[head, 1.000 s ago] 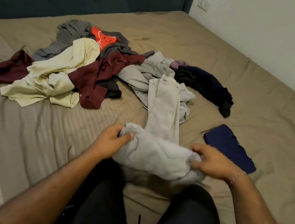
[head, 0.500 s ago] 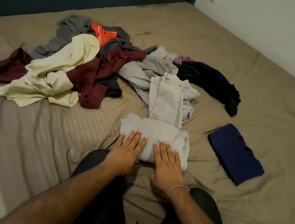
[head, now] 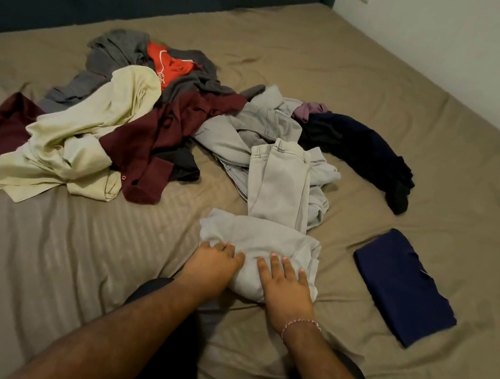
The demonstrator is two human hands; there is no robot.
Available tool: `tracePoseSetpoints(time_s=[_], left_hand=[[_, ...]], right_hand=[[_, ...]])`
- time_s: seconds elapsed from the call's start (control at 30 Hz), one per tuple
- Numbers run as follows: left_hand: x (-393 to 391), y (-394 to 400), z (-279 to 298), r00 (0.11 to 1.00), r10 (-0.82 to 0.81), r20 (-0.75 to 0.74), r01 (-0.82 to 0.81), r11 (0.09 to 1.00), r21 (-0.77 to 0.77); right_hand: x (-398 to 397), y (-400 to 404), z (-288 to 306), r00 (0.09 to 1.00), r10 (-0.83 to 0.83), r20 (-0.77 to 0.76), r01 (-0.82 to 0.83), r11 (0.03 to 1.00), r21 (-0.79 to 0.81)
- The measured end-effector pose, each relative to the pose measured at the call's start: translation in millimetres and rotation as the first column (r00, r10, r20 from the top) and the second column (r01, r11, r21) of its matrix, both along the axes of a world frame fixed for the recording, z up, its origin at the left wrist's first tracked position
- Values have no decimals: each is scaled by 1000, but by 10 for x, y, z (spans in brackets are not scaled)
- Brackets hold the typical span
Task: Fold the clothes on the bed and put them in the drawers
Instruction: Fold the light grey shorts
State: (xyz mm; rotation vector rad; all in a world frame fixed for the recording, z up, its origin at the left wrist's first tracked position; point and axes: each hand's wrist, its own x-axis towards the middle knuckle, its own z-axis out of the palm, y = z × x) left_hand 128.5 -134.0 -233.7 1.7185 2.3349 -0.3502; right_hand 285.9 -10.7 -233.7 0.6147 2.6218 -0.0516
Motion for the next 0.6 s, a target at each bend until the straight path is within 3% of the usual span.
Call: tracePoseSetpoints(time_s=[0.2,0.33,0.43,0.5,0.6], left_hand=[[120,-249,175,950,6,312,34,992,-123],[444,-585,12,968,-15,252,13,1000,9],[423,-667,-6,914,113,389,-150,987,65],[336,-655,56,862,158,482,-227,970,88],[196,-579,256,802,164,575,-243,968,63]], right_hand=[[264,107,350,986,165,13,-161,974,-158],[731,-336,123,982,150,-118,-143,988,64],[876,-492,2,952,247,-181,-212,959,189],[787,-408,53,955,232,-186,-195,961,199],[618,-279,317,979,191,-78,-186,980,70]])
